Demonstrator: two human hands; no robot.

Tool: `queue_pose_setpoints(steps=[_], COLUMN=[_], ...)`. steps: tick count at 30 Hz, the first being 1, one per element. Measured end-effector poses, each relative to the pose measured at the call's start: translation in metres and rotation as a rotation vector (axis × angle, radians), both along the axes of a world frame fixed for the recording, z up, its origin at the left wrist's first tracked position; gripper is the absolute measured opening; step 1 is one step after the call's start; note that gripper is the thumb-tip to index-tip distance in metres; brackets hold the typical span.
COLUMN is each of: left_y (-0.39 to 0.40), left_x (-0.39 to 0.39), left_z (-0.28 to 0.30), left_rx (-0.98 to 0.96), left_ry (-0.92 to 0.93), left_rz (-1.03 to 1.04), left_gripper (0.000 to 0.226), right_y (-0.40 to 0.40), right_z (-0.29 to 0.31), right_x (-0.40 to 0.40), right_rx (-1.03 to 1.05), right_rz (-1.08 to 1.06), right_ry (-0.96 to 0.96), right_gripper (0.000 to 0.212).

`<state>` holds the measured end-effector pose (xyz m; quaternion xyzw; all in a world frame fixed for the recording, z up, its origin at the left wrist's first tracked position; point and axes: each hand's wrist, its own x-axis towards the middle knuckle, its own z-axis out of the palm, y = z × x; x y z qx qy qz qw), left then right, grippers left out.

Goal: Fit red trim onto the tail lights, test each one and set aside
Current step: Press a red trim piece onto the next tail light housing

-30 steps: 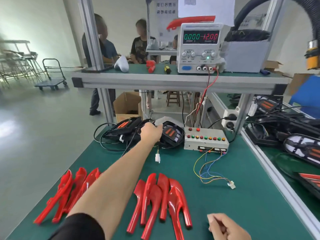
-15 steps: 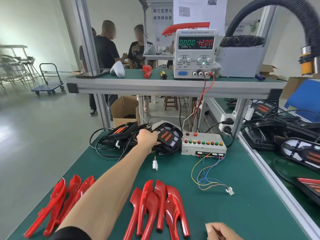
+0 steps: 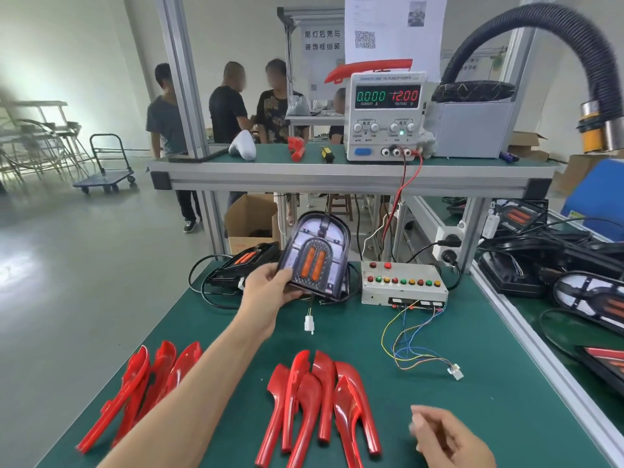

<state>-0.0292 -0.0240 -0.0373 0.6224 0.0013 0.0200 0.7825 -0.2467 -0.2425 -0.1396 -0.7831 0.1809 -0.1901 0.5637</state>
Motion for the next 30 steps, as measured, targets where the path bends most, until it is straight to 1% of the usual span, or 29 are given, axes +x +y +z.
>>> queue_pose_setpoints(steps=[1, 5, 8, 9, 12, 16, 20, 22, 23, 26, 27, 29, 30], left_y=[-0.001, -0.008, -0.016, -0.019, -0.029, -0.04, -0.043, -0.039, -0.035, -0.019, -0.013, -0.005, -0.003], left_x=[-0.005, -0.022, -0.037, -0.042, -0.055, -0.069, -0.08, -0.08, -0.079, -0.069, -0.066, -0.059, -0.056], left_z=[-0.007, -0.028, -0.037, -0.04, -0.048, -0.057, -0.065, -0.063, -0.061, -0.064, -0.067, -0.073, -0.074], left_rx=[0.021, 0.132, 0.11, 0.08, -0.005, -0.118, -0.096, -0.05, -0.016, 0.191, 0.278, 0.413, 0.448], left_ry=[-0.009, -0.013, 0.022, 0.036, 0.077, 0.12, 0.069, 0.036, 0.013, -0.073, -0.076, -0.018, 0.024], left_rz=[-0.001, -0.023, -0.071, -0.095, -0.114, -0.129, -0.234, -0.26, -0.235, -0.014, 0.055, 0.139, 0.162], left_gripper=[0.014, 0.016, 0.02, 0.02, 0.018, 0.014, 0.019, 0.022, 0.024, 0.02, 0.016, 0.006, 0.011], right_y=[0.001, 0.016, 0.033, 0.038, 0.046, 0.043, 0.034, 0.027, 0.023, 0.006, -0.001, -0.013, -0.018], right_z=[0.004, 0.04, 0.059, 0.063, 0.065, 0.059, 0.055, 0.056, 0.059, 0.073, 0.077, 0.084, 0.088], right_x=[0.006, 0.043, 0.079, 0.09, 0.116, 0.125, 0.114, 0.108, 0.105, 0.091, 0.086, 0.075, 0.07], right_rx=[0.044, 0.168, 0.263, 0.302, 0.377, 0.478, 0.709, 0.852, 0.925, 1.091, 1.127, 1.166, 1.175], right_rz=[0.006, 0.149, 0.188, 0.199, 0.211, 0.16, 0.154, 0.128, 0.107, 0.091, 0.106, 0.151, 0.179], right_ry=[-0.036, -0.084, -0.058, -0.023, 0.073, 0.045, -0.011, -0.028, -0.036, -0.088, -0.106, -0.139, -0.152], right_gripper=[0.036, 0.018, 0.011, 0.012, 0.026, 0.027, 0.026, 0.029, 0.031, 0.036, 0.039, 0.046, 0.048])
